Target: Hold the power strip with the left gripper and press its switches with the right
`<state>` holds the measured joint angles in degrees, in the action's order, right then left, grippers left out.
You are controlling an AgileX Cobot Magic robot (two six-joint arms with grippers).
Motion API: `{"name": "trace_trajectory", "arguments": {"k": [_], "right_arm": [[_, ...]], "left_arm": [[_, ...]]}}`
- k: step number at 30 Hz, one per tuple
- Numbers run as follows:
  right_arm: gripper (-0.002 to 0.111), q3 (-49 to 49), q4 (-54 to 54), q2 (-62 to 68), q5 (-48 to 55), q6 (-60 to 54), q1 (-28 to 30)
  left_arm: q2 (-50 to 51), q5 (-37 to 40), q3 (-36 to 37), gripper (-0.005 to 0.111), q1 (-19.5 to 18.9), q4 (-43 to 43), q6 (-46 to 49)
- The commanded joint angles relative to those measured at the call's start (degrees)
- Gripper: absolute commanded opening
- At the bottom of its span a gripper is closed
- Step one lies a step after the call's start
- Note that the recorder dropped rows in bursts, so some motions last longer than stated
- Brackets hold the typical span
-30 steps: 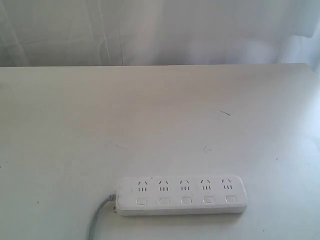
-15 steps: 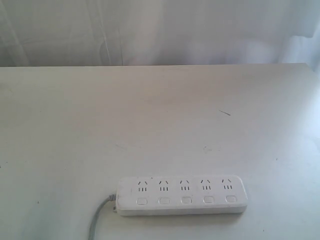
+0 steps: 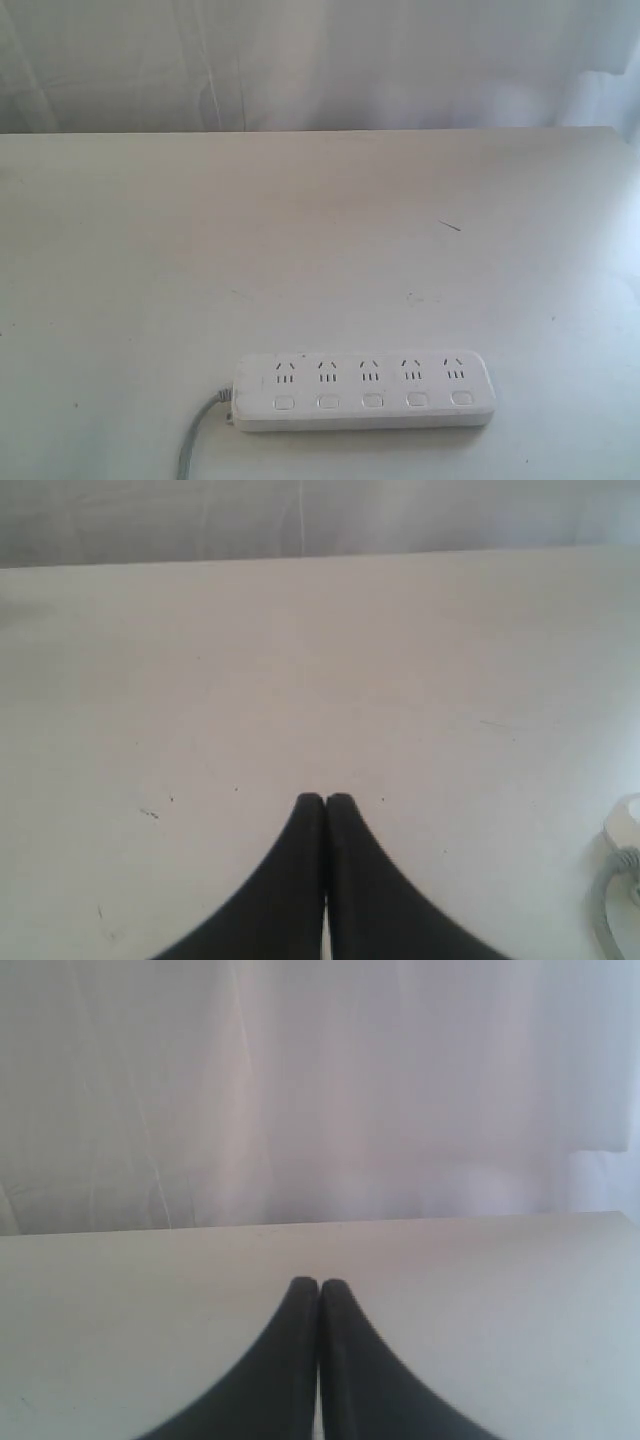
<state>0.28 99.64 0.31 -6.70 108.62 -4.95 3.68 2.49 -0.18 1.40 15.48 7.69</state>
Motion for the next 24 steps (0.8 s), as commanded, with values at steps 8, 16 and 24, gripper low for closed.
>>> {"name": "trace_trajectory", "arguments": {"k": [8,16,24], "right_arm": [[0.000,-0.28,0.31,-0.31,0.07,-0.56,0.49],[0.000,-0.28,0.31,-0.31,0.07,-0.56,0.49],[0.000,-0.28,0.31,-0.31,0.07,-0.56,0.49]], "left_arm": [[-3.68,6.72,0.18,0.000,-3.41,3.98,-0.23],[-3.68,8.38,0.18,0.000,-3.41,6.35,-0.23],[-3.68,10.54,0.18,0.000,-3.41,1.14,-12.20]]}}
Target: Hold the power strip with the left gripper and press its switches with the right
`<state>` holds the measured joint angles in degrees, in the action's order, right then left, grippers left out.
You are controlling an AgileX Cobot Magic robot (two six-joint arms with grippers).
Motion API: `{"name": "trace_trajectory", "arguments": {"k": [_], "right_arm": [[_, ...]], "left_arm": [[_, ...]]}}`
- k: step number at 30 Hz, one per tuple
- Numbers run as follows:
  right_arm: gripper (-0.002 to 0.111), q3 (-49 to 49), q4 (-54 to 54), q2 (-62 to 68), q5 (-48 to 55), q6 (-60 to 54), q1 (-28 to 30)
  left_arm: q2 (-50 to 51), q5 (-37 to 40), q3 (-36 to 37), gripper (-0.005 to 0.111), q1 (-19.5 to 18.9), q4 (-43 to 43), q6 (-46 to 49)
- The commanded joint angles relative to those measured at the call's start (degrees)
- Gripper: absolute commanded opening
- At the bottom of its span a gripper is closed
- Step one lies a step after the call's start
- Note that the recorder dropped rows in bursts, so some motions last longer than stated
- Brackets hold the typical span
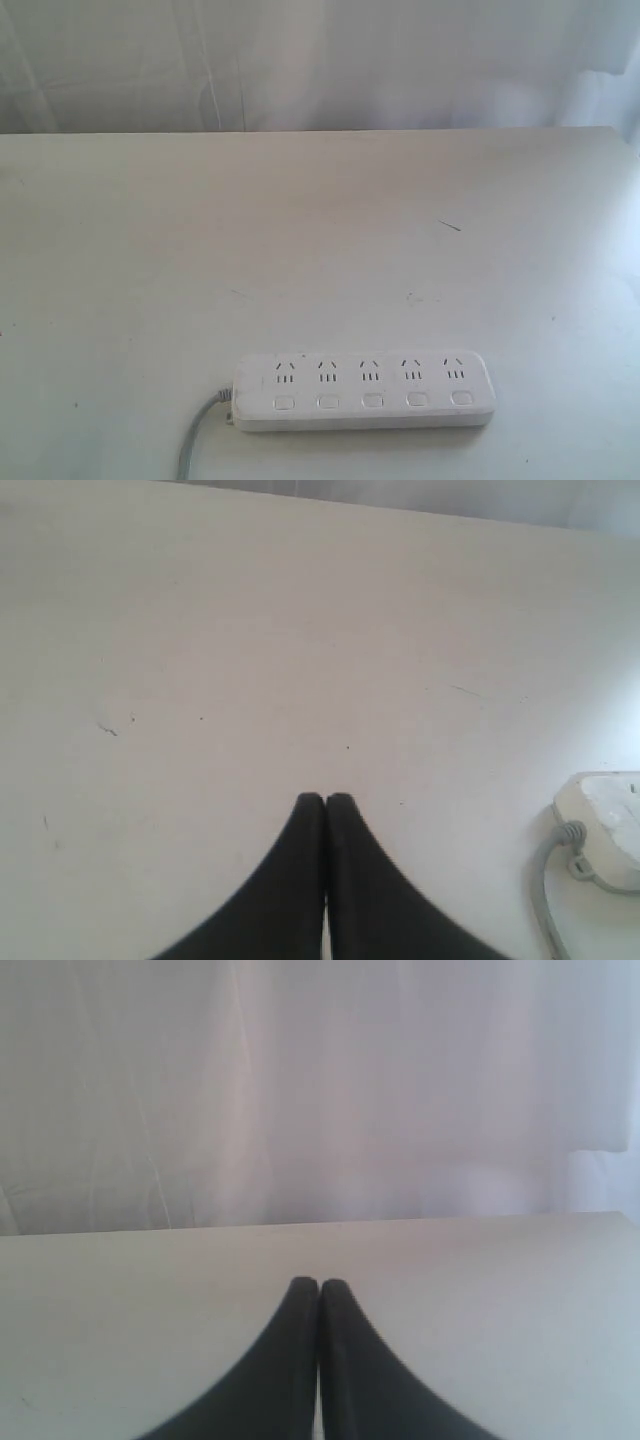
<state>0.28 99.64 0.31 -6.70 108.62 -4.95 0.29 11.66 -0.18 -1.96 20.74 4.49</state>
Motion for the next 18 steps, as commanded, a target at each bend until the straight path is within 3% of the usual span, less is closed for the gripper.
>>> {"name": "trace_trajectory", "arguments": {"k": [1,4,8,12,18], "right_arm": [[0.000,-0.28,0.31,-0.31,0.07,-0.56,0.49],[0.000,-0.28,0.31,-0.31,0.07,-0.56,0.49],[0.000,-0.28,0.31,-0.31,0.07,-0.56,0.49],[0.000,-0.28,0.31,-0.31,0.07,-0.56,0.49],[0.000,-0.28,0.31,-0.31,0.07,-0.56,0.49]], "left_arm": [[-0.29,1.37,0.18,0.000,-0.05,-6.59,-12.67],[-0.29,1.37,0.18,0.000,-0.05,-13.32,-22.37],[-0.29,1.37,0.18,0.000,-0.05,-17.41,-27.78],[-0.29,1.79,0.18,0.000,-0.05,-22.07,-23.21],[-0.29,2.73,0.18,0.000,-0.05,-22.07,-18.72]]}}
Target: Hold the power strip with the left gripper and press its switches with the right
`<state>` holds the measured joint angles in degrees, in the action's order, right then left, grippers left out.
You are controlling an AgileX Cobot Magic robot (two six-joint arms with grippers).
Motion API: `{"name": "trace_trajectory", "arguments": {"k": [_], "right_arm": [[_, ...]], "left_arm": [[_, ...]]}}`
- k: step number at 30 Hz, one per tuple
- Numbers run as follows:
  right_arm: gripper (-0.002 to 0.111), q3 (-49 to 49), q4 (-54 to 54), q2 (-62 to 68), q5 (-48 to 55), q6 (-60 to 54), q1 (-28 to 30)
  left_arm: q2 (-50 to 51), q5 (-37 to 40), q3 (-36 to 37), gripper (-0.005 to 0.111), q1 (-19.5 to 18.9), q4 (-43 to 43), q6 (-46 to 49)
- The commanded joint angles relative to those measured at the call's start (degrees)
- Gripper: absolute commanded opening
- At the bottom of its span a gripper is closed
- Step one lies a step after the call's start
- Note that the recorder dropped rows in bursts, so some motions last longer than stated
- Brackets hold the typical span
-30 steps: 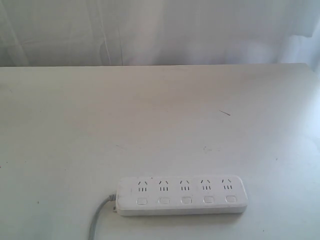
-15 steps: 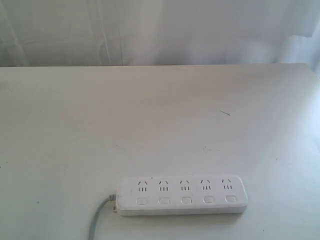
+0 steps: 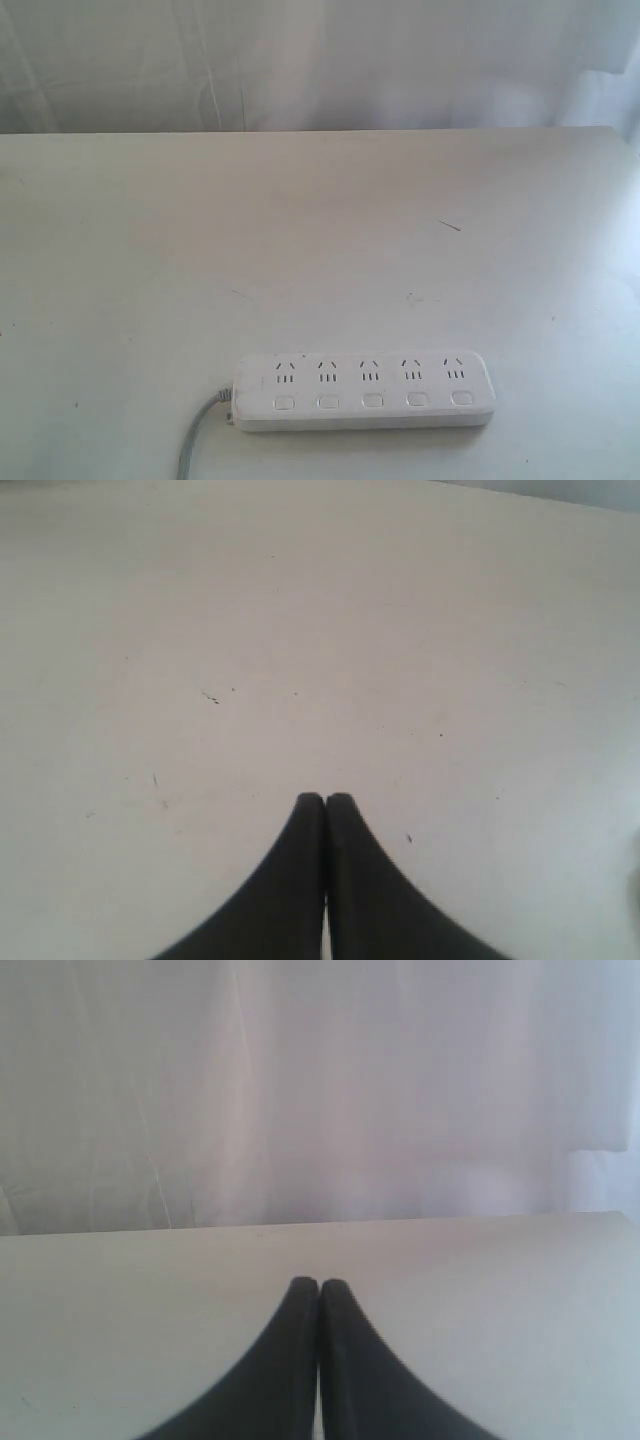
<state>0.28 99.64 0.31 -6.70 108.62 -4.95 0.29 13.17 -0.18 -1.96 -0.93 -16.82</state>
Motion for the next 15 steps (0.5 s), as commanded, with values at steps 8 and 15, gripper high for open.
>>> {"name": "trace_trajectory", "arguments": {"k": [8,15], "right_arm": [[0.000,-0.28,0.31,-0.31,0.07,-0.56,0.49],[0.000,-0.28,0.31,-0.31,0.09,0.61,0.49]], "left_arm": [[-0.29,2.86,0.18,0.000,-0.05,-0.04,3.75],[-0.29,2.31,0.18,0.000,-0.05,-1.16,4.20]]}}
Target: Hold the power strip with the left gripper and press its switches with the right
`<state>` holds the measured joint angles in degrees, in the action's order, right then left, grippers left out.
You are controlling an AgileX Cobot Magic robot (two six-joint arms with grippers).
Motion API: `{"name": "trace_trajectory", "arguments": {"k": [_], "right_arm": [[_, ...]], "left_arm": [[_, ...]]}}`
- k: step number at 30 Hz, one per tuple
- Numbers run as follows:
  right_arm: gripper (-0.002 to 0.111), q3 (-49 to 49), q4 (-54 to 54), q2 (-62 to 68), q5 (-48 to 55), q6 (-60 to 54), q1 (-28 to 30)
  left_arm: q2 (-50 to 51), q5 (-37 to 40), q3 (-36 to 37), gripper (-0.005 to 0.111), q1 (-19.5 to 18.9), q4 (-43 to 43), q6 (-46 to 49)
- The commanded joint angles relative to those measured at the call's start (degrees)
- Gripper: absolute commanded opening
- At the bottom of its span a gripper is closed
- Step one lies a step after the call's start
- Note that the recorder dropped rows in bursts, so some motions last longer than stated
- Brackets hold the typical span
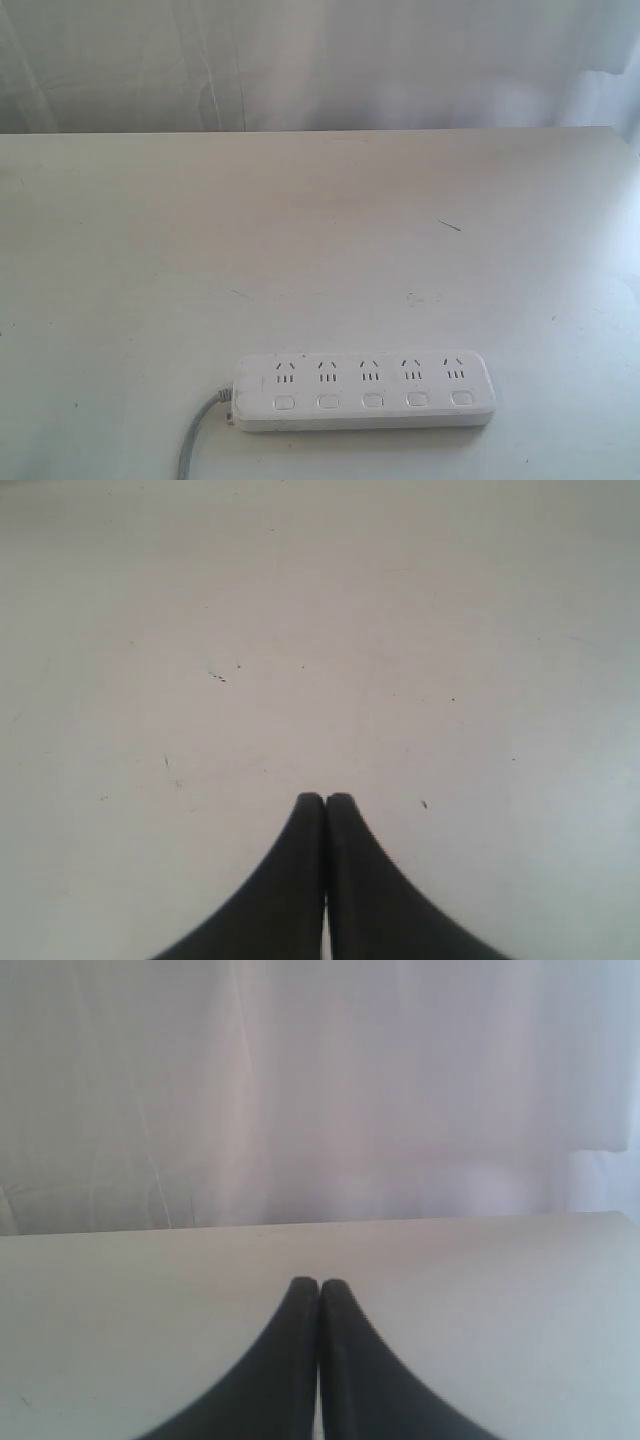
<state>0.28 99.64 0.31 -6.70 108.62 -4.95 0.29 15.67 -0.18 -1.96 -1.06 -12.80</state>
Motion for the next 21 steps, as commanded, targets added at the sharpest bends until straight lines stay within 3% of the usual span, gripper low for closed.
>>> {"name": "trace_trajectory", "arguments": {"k": [1,21], "right_arm": [[0.000,-0.28,0.31,-0.31,0.09,0.38,0.49],[0.000,-0.28,0.31,-0.31,-0.02,0.38,0.49]], "left_arm": [[-0.29,-0.19,0.18,0.000,-0.05,-1.81,1.44],[-0.29,0.21,0.18,0.000,-0.05,-2.82,9.10]]}}
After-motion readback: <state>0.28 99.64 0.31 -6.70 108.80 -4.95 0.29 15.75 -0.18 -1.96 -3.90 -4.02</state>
